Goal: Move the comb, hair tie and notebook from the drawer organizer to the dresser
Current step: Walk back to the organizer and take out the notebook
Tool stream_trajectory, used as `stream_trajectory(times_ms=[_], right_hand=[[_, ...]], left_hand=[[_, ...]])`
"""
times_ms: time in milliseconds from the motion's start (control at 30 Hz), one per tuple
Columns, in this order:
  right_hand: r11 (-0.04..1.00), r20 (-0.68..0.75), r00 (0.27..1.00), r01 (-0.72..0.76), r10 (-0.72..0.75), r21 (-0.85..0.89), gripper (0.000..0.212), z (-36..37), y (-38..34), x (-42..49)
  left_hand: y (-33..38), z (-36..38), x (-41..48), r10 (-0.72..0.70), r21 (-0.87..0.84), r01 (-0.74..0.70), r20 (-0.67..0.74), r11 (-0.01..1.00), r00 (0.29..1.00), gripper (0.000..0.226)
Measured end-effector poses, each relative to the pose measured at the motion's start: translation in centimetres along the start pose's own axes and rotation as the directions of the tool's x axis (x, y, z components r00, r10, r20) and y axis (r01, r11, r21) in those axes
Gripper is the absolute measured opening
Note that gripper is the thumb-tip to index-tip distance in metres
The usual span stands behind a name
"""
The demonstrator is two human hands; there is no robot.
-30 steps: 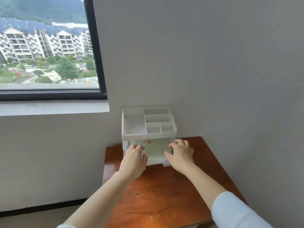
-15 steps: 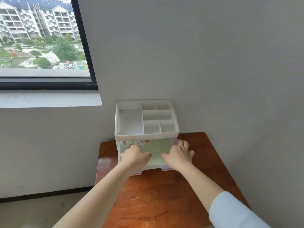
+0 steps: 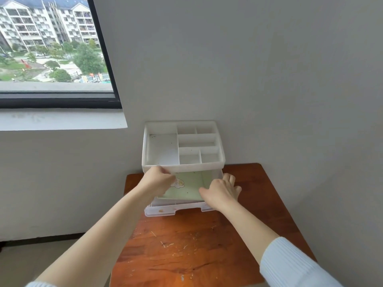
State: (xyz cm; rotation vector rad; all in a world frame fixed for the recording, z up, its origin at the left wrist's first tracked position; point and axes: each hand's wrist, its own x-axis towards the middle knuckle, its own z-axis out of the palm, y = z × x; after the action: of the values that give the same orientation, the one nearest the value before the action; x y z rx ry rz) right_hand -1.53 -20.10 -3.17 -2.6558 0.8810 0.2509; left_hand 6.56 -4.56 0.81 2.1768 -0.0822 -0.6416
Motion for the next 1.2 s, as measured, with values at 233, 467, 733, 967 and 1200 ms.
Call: stream_trajectory(times_ms=[233,467,733,967,1200], right_hand=[[1.000,-0.007,1.000,0.014,-0.014,0.016,0.049,-0.7,0.7,0.2],[0.965,0.010,0.999,-0.035,0.034,0.259,0.050,-3.6,1.6,0.2],[0.784,0.064,0.994,0.031,-0.090,0.621,0.035,-6.0,5.4,-2.6],[0.677,0.082,0.967,0.109,-0.243,0.728,0.021,-4.7,8.9,-5.4],[0.558,0.097,0.909,0.162,-0.405,0.814,0.020,-0.9,8.7,-4.5]], left_hand=[[-3.2,-0.6,0.3,0.038,-0.123,-0.050,-0.100,0.991,0.994,0.018],[-2.6,-2.8,-1.6,-0.092,-0.612,0.150,0.125,0.776,0.988,0.030],[-3.3,-3.5,-5.6,0.029,-0.565,0.215,0.391,0.797,0.920,0.059],[-6.6,-2.2,-6.9,0.047,-0.362,0.091,0.354,0.928,0.934,0.028],[-8.0,0.2,-5.3,0.092,-0.269,-0.055,0.129,0.962,0.987,0.015]])
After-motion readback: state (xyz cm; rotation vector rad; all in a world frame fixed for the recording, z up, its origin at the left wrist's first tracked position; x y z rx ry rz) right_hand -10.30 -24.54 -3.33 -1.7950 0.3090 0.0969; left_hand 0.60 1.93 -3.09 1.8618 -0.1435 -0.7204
